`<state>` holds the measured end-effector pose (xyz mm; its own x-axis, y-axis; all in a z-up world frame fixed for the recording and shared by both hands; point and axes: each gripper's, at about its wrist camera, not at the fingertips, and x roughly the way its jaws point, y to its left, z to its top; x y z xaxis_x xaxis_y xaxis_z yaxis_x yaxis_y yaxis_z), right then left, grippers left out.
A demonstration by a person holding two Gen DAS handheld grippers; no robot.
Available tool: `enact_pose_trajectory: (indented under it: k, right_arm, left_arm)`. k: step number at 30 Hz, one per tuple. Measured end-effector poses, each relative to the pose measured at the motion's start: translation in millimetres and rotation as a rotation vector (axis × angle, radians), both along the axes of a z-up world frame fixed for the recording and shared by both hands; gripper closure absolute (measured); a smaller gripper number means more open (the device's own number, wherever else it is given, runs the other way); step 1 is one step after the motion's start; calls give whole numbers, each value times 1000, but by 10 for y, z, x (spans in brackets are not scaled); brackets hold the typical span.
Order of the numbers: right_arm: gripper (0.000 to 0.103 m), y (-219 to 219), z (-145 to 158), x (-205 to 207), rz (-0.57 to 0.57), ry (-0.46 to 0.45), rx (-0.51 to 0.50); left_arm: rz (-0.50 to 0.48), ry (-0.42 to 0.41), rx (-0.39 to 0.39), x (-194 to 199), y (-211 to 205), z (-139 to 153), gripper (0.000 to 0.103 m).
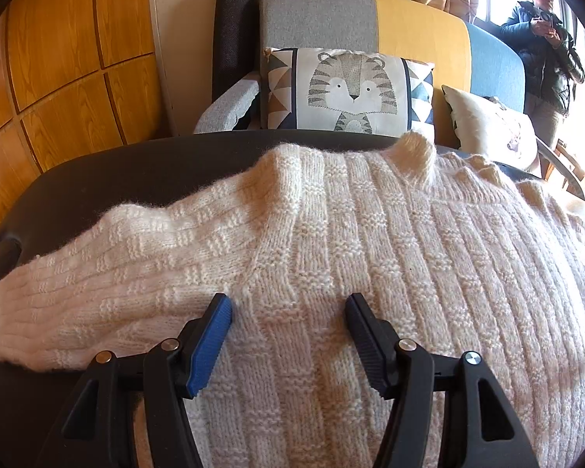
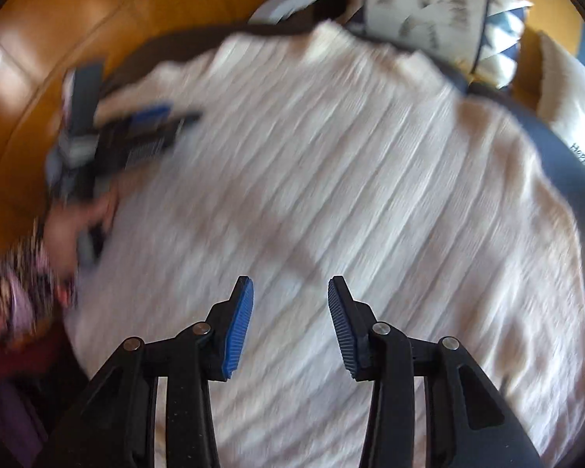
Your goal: Fold clothes
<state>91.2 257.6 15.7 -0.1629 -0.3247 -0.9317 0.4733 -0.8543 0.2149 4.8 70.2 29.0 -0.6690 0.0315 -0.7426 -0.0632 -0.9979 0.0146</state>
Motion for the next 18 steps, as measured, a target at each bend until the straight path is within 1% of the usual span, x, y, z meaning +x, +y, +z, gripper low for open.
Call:
enact_pose_trajectory:
  k: [2, 7, 10, 12, 14, 17, 18]
  right_arm:
    - [60, -13, -38, 259, 41, -24, 22]
    - [60, 58, -55, 874, 123, -32, 125]
    - [60, 200, -11, 1222, 136, -39, 163]
    - [60, 360, -4, 1438, 107, -63, 172]
    - [60, 573, -19, 1638, 51, -83, 174]
    - [60, 917, -32, 1879, -67, -107, 150]
    - [60, 1023, -9, 1941, -109, -98, 129]
  left_arm:
    - [0, -1, -4, 0, 2, 2, 40]
    - [1, -2, -17, 0, 19, 4, 39]
    - [1, -3, -25, 2, 25, 2, 39]
    - [3, -4, -29, 5, 28, -1, 38]
    - [5, -5, -34, 10, 33, -3, 37]
    - [5, -11, -38, 6, 41, -3, 37]
    - [4, -17, -41, 1, 48, 3, 37]
